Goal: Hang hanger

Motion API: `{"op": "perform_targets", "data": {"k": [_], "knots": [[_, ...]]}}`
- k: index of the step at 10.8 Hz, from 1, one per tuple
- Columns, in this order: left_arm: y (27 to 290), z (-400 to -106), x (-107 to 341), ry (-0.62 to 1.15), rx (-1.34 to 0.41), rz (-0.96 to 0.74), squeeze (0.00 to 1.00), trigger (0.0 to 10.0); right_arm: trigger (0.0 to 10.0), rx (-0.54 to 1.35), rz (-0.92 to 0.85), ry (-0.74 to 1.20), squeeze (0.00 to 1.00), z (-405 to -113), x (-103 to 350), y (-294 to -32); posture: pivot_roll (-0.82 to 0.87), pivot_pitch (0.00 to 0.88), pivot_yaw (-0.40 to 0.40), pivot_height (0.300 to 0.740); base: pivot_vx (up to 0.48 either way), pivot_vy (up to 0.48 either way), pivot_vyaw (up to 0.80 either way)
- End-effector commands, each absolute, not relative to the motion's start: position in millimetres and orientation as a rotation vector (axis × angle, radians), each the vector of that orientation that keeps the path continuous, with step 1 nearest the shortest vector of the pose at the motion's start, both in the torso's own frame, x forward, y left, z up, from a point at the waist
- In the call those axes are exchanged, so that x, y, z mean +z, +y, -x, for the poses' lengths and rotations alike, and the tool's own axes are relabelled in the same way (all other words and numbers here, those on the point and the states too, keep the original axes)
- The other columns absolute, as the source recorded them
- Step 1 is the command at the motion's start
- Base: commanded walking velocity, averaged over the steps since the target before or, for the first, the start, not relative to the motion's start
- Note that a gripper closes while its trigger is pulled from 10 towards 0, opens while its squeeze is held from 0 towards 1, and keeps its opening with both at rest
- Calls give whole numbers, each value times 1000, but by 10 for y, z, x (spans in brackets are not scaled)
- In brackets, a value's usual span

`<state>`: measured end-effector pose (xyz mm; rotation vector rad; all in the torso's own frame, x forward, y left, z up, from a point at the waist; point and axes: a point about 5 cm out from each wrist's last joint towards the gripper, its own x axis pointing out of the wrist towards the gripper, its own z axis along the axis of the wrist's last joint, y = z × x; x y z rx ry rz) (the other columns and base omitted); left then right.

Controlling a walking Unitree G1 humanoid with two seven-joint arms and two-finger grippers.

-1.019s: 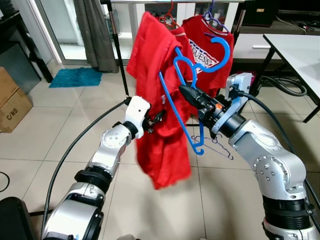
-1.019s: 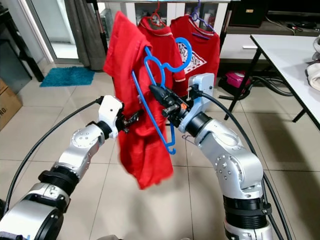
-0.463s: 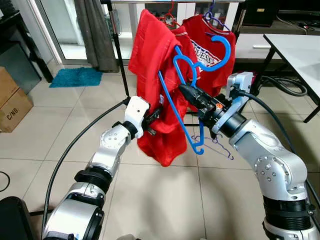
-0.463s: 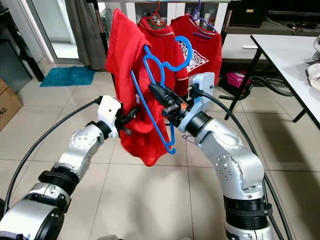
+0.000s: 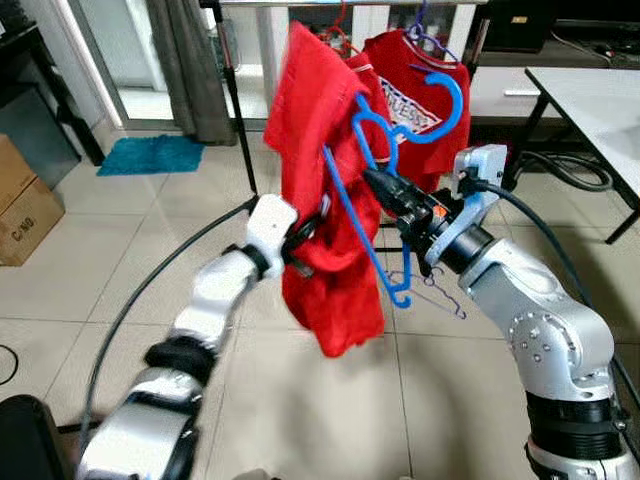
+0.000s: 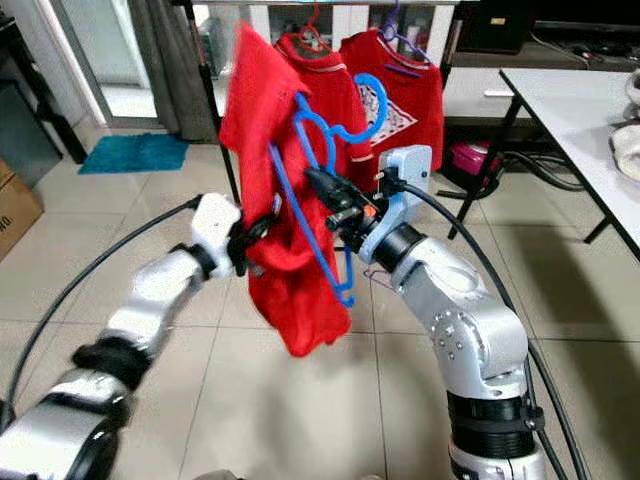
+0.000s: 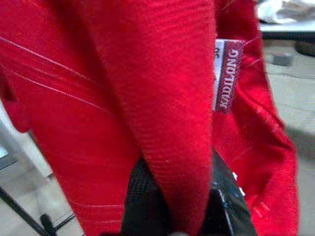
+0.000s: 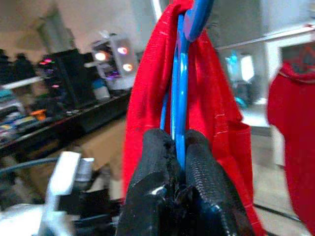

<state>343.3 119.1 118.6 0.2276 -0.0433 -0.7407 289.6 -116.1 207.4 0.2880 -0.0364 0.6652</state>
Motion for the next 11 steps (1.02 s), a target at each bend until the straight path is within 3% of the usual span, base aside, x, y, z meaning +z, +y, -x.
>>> {"op": "perform_targets", "data": {"k": [1, 3, 5, 8, 11], "knots": [[1205, -3431, 1270, -58, -779, -233, 0, 0, 10000, 623, -293, -43, 0, -2911, 2076, -1193, -156, 0, 67, 740, 0, 0, 0], [1331, -3370, 1356, -32, -857, -314, 0, 0, 10000, 559, -367, -20, 0, -2942, 2020, -1130, -125, 0, 67, 740, 0, 0, 0], [1367, -3240, 1429, 27, -997, -308, 0, 0, 10000, 412, -596, 37, 0, -3049, 1920, -936, -85, 17, 89, 740, 0, 0, 0], [1271, -3168, 1466, 67, -1070, -235, 0, 0, 10000, 223, -830, 98, 0, -3200, 1864, -837, -81, 30, 116, 740, 0, 0, 0], [1073, -3122, 1666, 45, -1128, -23, 0, 0, 10000, 151, -858, 101, 0, -3299, 1883, -777, -83, 21, 117, 740, 0, 0, 0]]}}
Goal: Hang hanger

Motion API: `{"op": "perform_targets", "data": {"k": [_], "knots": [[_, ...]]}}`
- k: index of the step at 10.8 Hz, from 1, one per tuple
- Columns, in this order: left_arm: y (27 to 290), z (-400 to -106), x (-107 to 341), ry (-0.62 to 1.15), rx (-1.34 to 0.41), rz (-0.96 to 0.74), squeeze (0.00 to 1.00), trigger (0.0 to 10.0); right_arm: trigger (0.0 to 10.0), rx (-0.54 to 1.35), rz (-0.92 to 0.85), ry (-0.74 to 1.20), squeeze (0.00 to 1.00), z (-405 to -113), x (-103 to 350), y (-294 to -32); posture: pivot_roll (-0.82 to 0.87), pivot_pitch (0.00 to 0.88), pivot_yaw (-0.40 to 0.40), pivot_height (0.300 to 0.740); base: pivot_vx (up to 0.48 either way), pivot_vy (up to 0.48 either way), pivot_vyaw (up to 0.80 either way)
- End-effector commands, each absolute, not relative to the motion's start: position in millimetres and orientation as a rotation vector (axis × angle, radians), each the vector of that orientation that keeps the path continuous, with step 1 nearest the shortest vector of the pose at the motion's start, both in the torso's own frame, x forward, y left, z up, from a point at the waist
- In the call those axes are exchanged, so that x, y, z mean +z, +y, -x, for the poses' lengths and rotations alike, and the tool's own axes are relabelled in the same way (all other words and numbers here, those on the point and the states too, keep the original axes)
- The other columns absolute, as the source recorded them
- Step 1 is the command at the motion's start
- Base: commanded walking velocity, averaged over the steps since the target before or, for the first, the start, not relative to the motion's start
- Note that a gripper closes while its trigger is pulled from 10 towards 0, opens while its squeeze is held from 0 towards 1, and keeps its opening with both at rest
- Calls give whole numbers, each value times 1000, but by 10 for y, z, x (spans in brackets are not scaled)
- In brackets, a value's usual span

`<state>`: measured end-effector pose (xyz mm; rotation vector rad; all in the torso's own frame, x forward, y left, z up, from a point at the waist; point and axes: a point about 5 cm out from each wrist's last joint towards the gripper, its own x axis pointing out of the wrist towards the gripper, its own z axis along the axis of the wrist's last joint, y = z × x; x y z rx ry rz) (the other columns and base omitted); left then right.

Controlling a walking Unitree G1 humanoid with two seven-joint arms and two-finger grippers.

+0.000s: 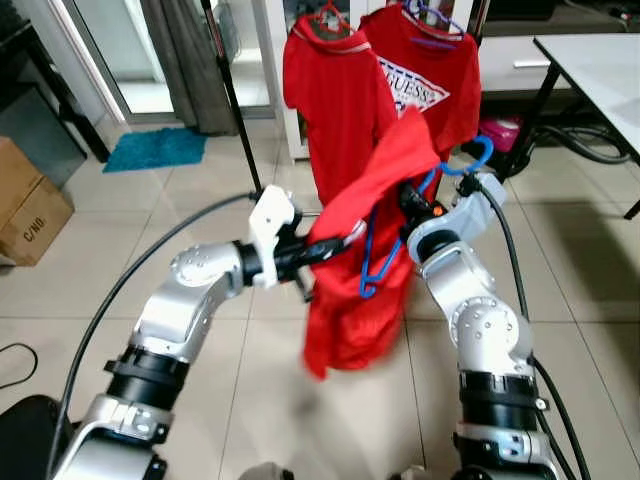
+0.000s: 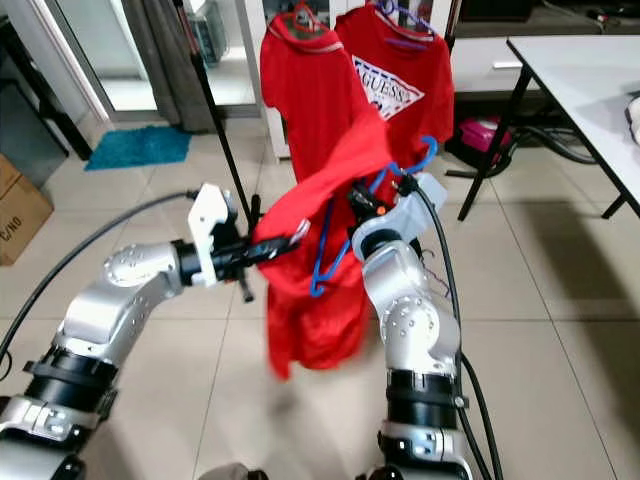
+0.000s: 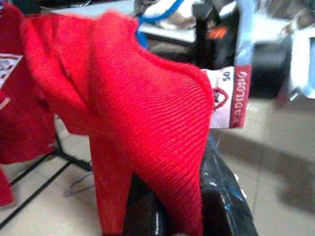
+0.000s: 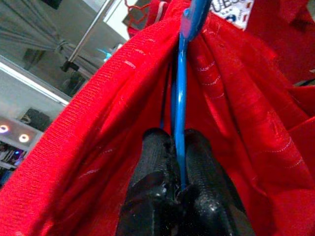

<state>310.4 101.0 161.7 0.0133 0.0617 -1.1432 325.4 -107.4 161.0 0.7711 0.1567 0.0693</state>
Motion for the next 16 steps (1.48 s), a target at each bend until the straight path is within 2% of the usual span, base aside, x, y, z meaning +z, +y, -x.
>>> {"op": "perform_targets", "data": {"k": [1, 4, 5, 6, 8, 9, 12, 14, 15, 16], "knots": [[1026, -3104, 1688, 42, -1135, 10, 0, 0, 10000, 131, -864, 106, 0, -3315, 1866, -780, -84, 18, 113, 740, 0, 0, 0], [896, -3011, 1689, 76, -1179, 77, 0, 0, 10000, 97, -865, 119, 0, -3347, 1830, -782, -82, 16, 106, 740, 0, 0, 0], [892, -2953, 1632, 124, -1221, 17, 0, 0, 10000, 90, -876, 119, 0, -3360, 1832, -789, -81, 17, 106, 740, 0, 0, 0], [948, -2917, 1507, 178, -1236, -151, 0, 0, 10000, 77, -885, 114, 0, -3384, 1845, -823, -82, 20, 108, 740, 0, 0, 0], [966, -2889, 1501, 208, -1244, -136, 0, 0, 10000, 51, -917, 103, 0, -3438, 1867, -895, -81, 25, 108, 740, 0, 0, 0], [915, -2881, 1542, 187, -1249, -87, 0, 0, 10000, 42, -922, 101, 0, -3452, 1871, -910, -81, 26, 109, 740, 0, 0, 0], [660, -3000, 1945, 6, -1201, 253, 0, 0, 10000, 16, -925, 144, 0, -3411, 1759, -823, -87, 23, 102, 740, 0, 0, 0], [650, -3077, 2020, -25, -1139, 334, 0, 0, 10000, 21, -930, 157, 0, -3391, 1743, -788, -94, 19, 105, 740, 0, 0, 0], [760, -3219, 2010, -43, -996, 247, 0, 0, 10000, 71, -905, 173, 0, -3364, 1753, -766, -95, 16, 103, 740, 0, 0, 0], [944, -3395, 1997, -64, -836, 96, 0, 0, 10000, 199, -831, 206, 0, -3284, 1767, -729, -96, 13, 102, 740, 0, 0, 0]]}}
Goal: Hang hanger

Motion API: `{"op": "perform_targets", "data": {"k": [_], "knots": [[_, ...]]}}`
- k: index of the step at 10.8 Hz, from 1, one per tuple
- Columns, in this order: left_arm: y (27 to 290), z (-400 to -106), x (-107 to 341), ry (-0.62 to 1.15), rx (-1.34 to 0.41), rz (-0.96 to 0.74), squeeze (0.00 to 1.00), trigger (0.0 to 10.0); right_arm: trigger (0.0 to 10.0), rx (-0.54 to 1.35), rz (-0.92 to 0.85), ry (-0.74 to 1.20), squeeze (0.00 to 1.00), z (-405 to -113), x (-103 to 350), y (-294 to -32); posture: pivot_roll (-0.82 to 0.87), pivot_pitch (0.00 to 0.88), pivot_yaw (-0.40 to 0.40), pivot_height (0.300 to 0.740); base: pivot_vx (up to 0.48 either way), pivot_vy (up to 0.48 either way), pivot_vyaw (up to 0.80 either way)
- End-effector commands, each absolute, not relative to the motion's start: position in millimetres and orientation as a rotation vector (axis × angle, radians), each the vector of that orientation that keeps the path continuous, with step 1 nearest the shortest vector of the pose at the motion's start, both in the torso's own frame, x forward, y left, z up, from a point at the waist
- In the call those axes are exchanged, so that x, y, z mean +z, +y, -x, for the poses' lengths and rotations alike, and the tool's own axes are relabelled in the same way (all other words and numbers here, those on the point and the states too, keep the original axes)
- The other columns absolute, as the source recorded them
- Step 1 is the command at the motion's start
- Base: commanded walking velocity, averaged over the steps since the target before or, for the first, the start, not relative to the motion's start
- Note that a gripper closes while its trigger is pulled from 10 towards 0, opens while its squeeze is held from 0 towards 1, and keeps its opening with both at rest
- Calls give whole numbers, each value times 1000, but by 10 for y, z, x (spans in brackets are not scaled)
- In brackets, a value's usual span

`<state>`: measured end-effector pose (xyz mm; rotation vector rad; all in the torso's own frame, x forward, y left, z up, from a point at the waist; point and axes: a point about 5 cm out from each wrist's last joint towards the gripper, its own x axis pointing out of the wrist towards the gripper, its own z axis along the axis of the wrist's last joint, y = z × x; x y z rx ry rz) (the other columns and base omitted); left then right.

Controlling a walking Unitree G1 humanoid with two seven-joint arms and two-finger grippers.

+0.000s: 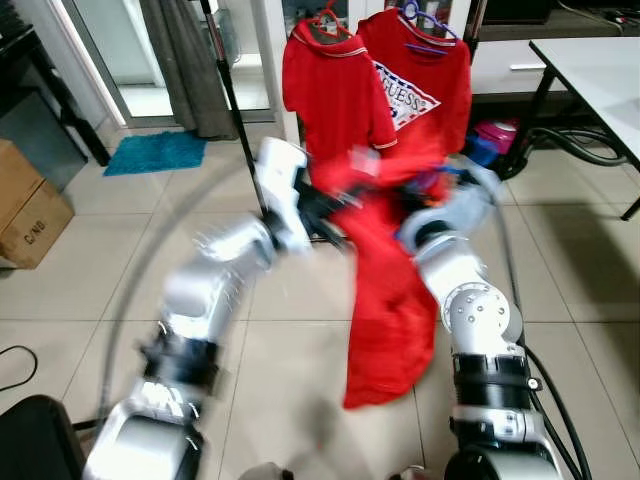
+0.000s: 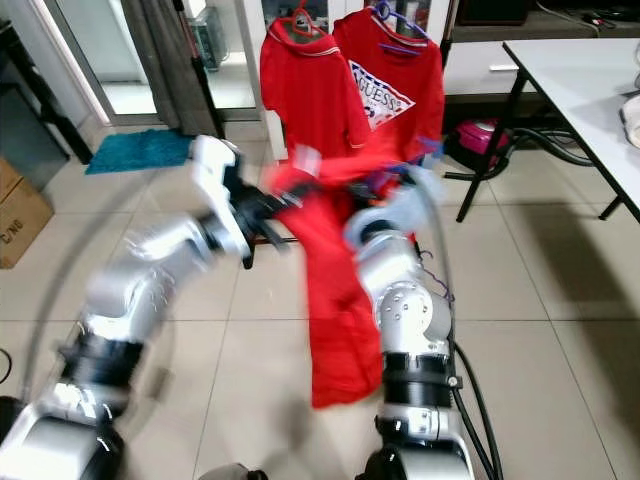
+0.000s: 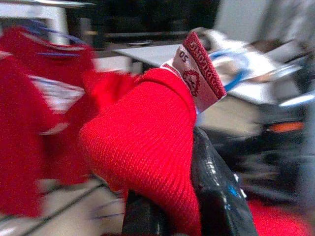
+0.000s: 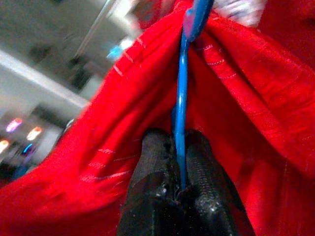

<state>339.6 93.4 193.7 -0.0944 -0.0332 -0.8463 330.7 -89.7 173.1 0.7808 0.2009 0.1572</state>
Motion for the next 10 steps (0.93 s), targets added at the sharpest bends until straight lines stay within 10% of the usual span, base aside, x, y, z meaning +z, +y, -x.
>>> {"op": "perform_targets", "data": {"k": [1, 9, 10], "knots": [[1062, -3497, 2039, -88, -758, 31, 0, 0, 10000, 321, -755, 229, 0, -3180, 1786, -727, -97, 11, 102, 740, 0, 0, 0], [968, -3535, 2598, -302, -829, 21, 0, 0, 10000, 498, -461, 353, 0, -2799, 1577, -909, -116, 0, 90, 740, 0, 0, 0], [892, -3430, 2417, -219, -895, -25, 0, 2627, 10000, 510, -455, 339, 0, -2806, 1598, -911, -117, 0, 91, 740, 0, 0, 0]]}}
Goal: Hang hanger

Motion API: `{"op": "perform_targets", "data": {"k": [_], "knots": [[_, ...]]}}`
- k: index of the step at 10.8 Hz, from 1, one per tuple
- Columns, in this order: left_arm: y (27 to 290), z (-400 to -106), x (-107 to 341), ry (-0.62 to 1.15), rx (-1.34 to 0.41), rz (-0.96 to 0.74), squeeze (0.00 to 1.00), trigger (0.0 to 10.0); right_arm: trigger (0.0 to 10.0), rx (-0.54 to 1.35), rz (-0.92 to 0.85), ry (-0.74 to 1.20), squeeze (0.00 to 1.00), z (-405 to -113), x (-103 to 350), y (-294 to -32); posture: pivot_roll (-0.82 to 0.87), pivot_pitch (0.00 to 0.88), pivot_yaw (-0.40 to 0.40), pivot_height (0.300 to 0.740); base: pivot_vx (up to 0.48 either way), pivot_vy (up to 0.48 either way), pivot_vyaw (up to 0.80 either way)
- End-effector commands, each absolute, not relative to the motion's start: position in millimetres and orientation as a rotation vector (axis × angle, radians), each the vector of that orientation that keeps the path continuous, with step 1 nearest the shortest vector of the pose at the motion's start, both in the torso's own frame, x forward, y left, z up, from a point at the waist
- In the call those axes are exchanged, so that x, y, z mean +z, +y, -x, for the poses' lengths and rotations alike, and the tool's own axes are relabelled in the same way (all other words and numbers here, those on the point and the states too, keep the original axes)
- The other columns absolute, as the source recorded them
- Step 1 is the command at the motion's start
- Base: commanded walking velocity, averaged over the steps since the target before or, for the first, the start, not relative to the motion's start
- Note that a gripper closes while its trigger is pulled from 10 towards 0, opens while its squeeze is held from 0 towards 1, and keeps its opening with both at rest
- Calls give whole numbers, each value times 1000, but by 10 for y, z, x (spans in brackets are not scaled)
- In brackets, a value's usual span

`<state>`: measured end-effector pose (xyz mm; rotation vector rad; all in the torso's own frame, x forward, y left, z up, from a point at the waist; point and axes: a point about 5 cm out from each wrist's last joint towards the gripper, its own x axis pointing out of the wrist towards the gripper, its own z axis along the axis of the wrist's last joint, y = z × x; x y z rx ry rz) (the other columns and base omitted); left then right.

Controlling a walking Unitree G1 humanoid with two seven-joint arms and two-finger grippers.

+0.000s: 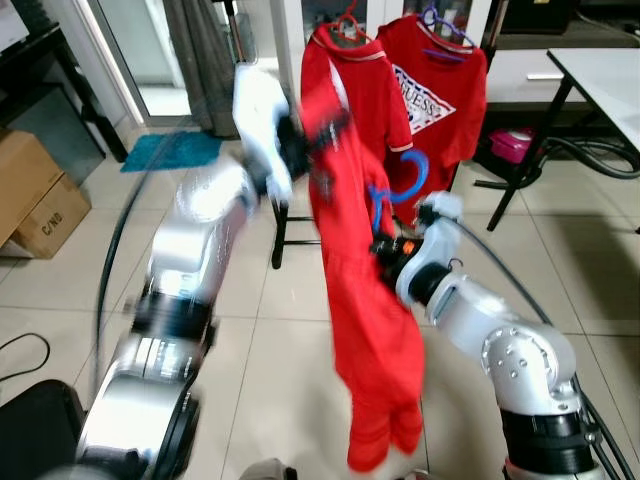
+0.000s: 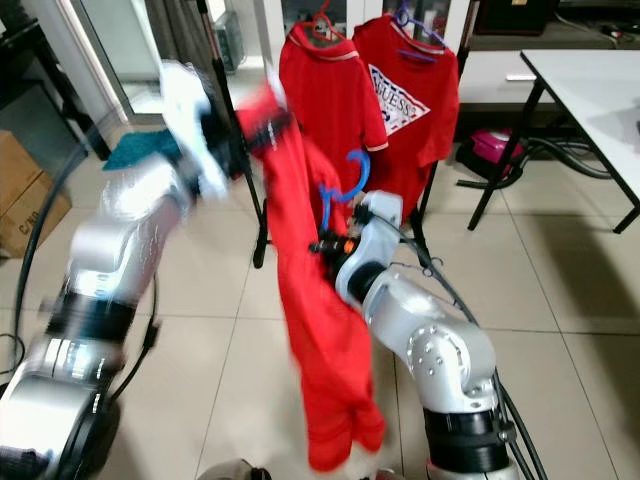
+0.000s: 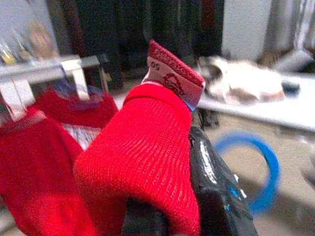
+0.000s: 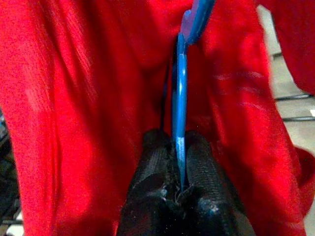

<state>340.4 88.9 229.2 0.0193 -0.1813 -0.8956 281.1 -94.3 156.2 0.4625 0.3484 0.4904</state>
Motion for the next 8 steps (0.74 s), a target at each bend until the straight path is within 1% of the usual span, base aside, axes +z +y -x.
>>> {"op": "perform_targets", "data": {"k": [1, 2, 3, 4, 5, 6, 7, 8], "knots": [[835, -3320, 2176, -121, -942, -90, 0, 10000, 10000, 527, -460, 322, 0, -2807, 1632, -914, -117, 0, 90, 740, 0, 0, 0], [831, -3269, 2082, -80, -963, -114, 0, 10000, 10000, 534, -460, 318, 0, -2805, 1640, -915, -119, 0, 89, 740, 0, 0, 0], [946, -3286, 2049, -58, -889, -170, 1000, 10000, 10000, 543, -455, 315, 0, -2802, 1641, -927, -117, 0, 86, 740, 0, 0, 0], [1051, -3331, 2059, -57, -817, -211, 1000, 10000, 10000, 548, -455, 310, 0, -2803, 1649, -936, -117, 0, 86, 740, 0, 0, 0], [1217, -3385, 2075, -47, -731, -254, 1000, 10000, 10000, 564, -458, 299, 0, -2803, 1671, -947, -115, 0, 80, 740, 0, 0, 0], [1338, -3395, 2112, -42, -721, -236, 1000, 10000, 10000, 586, -456, 296, 0, -2798, 1686, -953, -116, 0, 79, 740, 0, 0, 0], [1347, -3345, 2171, -46, -799, -161, 1000, 10000, 10000, 592, -448, 301, 0, -2795, 1681, -968, -117, 0, 76, 740, 0, 0, 0], [1400, -3327, 2203, -46, -824, -137, 1000, 10000, 10000, 590, -439, 308, 0, -2799, 1667, -998, -119, 0, 76, 740, 0, 0, 0]]}}
